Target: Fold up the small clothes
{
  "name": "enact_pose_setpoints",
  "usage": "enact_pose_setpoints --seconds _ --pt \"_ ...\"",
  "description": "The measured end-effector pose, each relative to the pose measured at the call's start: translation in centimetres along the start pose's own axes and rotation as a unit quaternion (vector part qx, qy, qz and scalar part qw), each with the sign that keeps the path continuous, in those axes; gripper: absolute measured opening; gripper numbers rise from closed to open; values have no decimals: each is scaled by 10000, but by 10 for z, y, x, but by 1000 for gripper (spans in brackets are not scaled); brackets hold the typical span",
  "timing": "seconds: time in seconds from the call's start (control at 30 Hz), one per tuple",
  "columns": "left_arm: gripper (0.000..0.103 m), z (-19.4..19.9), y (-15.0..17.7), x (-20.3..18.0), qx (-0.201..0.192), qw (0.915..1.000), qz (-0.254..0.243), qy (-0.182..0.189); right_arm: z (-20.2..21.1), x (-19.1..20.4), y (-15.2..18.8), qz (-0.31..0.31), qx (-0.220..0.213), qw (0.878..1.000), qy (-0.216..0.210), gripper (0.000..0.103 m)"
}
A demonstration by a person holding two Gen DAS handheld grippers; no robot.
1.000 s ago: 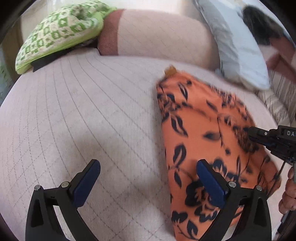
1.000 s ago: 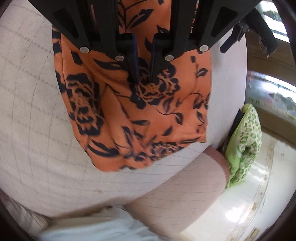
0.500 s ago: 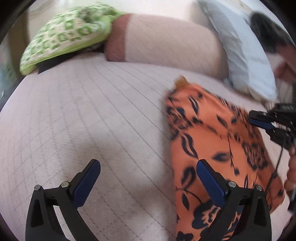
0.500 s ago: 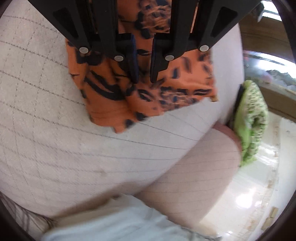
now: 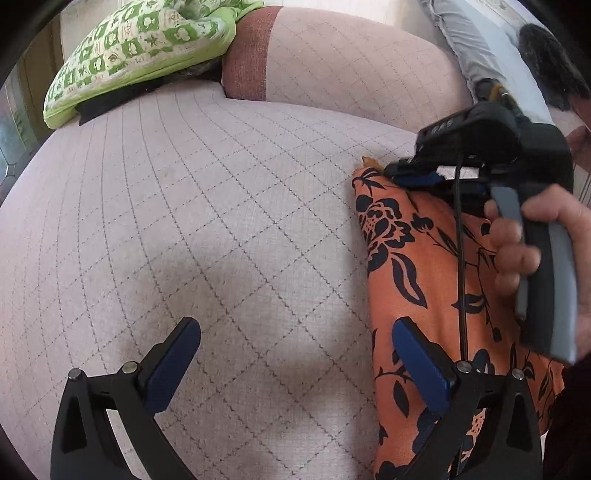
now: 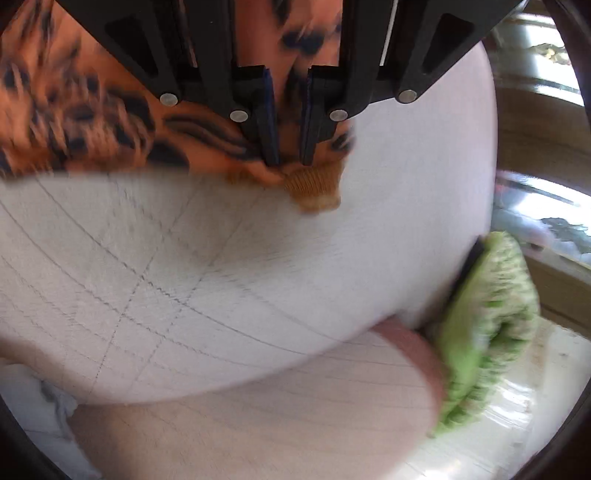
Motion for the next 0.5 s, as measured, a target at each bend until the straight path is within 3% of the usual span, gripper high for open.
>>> enact_pose_setpoints --seconds 0.1,0.33,0.43,0.5 --pt "103 4 -1 2 -22 10000 22 40 14 -7 2 -430 -68 9988 -222 14" --pt "103 25 -6 0 -397 9991 -10 158 107 -32 40 -105 -827 9961 -298 14" --pt "103 31 -6 -7 -473 9985 -110 245 157 -66 64 -311 -1276 9912 -180 15" --pt "103 31 -5 -13 -445 9983 -175 339 181 -90 83 -507 -1465 9879 -38 23"
Point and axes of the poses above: each gripper's, at about its wrist camera, not at the fingertips, and z roughly against the way its jaws point, x to its left, y to its underside, the point moved 4 cm from there along -z, roughly the way its jaws point, and after that the axes turned 12 degrees about y, right-handed, at the moved point
